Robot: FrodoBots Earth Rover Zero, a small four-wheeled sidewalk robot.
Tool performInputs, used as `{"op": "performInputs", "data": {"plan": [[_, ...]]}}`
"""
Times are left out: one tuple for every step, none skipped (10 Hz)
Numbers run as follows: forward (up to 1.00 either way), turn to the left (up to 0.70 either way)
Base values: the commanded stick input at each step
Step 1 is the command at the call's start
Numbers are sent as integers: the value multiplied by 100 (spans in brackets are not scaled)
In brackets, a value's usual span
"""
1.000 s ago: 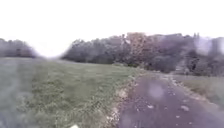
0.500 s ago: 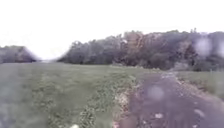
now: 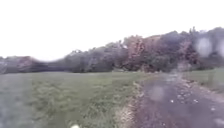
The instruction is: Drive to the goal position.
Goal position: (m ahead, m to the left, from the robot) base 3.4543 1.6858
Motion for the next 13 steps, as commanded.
{"op": "performInputs", "data": {"plan": [[70, -1], [70, -1], [70, -14], [70, -14], [70, -14], [70, -14], [70, -14], [70, -14], [70, -14], [70, -14], [70, -14], [70, -14], [70, -14]]}}
